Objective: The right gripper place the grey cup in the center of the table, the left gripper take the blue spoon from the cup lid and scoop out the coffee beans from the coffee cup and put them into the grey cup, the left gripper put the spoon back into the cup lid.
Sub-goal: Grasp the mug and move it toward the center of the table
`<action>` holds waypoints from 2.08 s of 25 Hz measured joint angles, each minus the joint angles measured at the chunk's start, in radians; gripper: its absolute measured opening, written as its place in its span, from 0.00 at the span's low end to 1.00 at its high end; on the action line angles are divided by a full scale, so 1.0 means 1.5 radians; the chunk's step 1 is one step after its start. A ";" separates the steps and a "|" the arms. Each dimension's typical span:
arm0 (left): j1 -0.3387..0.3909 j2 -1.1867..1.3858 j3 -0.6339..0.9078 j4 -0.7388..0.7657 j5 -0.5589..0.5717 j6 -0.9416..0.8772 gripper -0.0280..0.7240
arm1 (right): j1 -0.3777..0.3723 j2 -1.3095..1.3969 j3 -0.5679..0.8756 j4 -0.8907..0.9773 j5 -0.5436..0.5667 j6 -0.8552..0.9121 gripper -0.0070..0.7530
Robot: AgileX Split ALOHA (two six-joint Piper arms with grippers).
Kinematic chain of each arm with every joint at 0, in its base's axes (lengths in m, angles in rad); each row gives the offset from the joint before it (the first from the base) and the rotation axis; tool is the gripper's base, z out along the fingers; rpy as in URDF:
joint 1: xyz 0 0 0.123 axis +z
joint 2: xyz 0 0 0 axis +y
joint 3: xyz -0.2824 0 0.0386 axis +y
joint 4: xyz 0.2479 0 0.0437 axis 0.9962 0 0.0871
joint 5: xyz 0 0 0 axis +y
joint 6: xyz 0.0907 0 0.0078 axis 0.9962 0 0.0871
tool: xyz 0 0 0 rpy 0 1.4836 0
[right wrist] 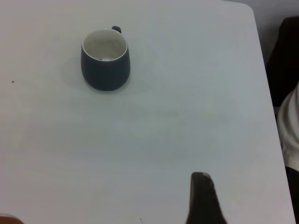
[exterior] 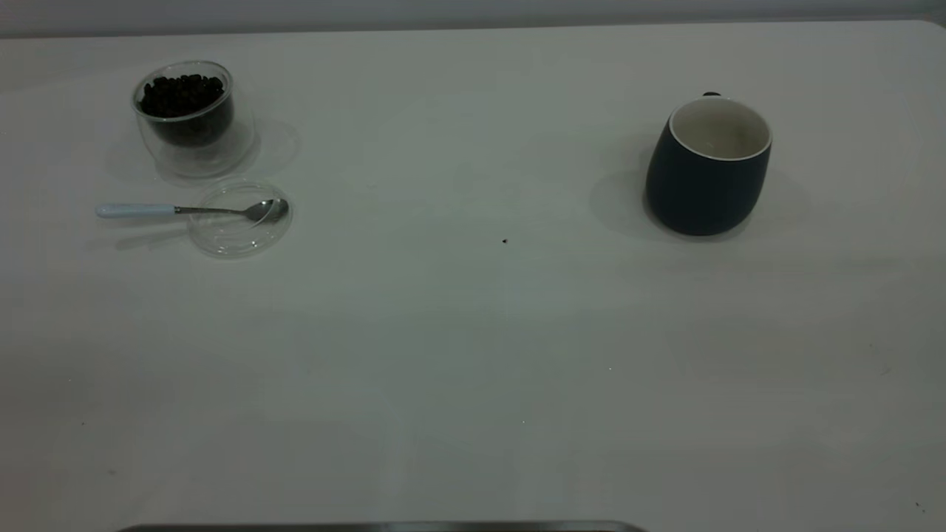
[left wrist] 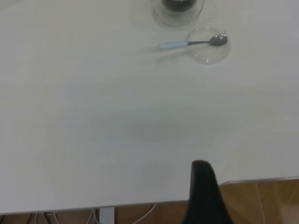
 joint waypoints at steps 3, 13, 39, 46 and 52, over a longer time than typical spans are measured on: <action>0.000 0.000 0.000 -0.001 0.000 0.000 0.80 | 0.000 0.000 0.000 0.000 0.000 0.000 0.61; 0.000 0.000 0.000 -0.001 0.000 0.000 0.79 | 0.000 0.000 0.000 0.000 0.000 0.000 0.61; 0.000 0.000 0.000 -0.001 0.000 0.001 0.79 | 0.000 0.000 0.000 0.015 0.000 0.000 0.61; 0.000 0.000 0.000 -0.001 0.000 0.001 0.79 | 0.000 0.121 -0.031 0.042 -0.006 -0.116 0.61; 0.000 0.000 0.000 -0.001 0.000 0.001 0.79 | 0.000 0.368 -0.060 0.012 -0.101 -0.196 0.61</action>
